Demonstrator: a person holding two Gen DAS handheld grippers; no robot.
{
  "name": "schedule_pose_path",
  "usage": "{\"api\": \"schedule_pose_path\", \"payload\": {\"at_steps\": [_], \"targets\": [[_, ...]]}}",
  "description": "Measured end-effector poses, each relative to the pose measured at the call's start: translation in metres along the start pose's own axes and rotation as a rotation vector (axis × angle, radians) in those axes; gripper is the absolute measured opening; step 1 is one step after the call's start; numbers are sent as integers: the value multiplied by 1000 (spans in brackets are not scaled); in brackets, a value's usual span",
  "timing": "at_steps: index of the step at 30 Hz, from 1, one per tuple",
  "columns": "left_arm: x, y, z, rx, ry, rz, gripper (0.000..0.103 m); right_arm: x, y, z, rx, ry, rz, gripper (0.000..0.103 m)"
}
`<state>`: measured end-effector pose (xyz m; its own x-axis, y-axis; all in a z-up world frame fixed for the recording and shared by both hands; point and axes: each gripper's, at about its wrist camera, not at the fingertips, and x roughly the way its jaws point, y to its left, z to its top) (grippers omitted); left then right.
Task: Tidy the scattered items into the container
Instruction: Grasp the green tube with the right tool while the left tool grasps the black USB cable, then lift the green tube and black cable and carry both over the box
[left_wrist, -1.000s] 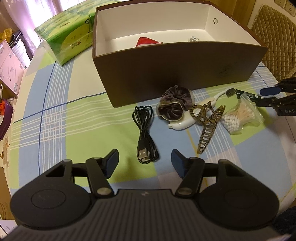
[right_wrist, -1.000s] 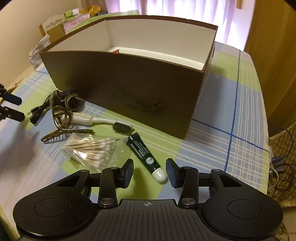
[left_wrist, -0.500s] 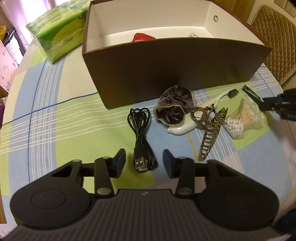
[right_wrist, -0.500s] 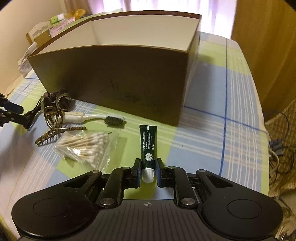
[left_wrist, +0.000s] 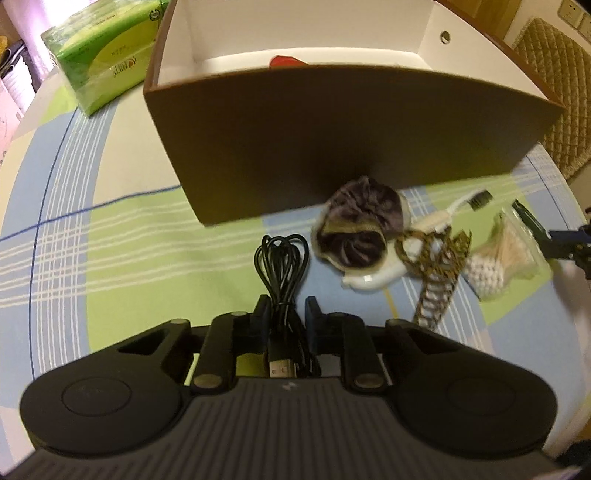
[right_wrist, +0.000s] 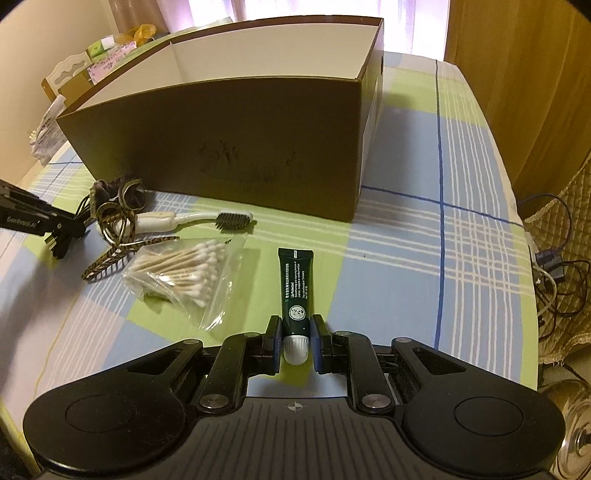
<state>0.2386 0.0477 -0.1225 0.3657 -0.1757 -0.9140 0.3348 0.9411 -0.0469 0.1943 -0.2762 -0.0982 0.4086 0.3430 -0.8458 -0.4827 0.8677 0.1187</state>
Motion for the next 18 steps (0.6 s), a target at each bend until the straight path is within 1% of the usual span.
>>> {"api": "schedule_pose_path", "payload": {"at_steps": [5,7,10,12,14,18], "targets": [[-16,-3,-32,27,31,-28,15,-7,7,-10,-18,19,19,20],[-23,-5,-45,32,38,-23,16,-10,12,-16,-36,28,24,20],[-29,-4,-56,13,39,-13,17,-13,19,-22,-57,35,29,20],[-29,-3,-58,-4,29,-8,22,-14,22,-24,-67,34,21,20],[-27,-7,-52,-22,20,2,25,-12,22,-22,-63,34,15,20],[-22,-11,-43,-27,0,19,26,-8,20,-16,-45,25,3,20]]}}
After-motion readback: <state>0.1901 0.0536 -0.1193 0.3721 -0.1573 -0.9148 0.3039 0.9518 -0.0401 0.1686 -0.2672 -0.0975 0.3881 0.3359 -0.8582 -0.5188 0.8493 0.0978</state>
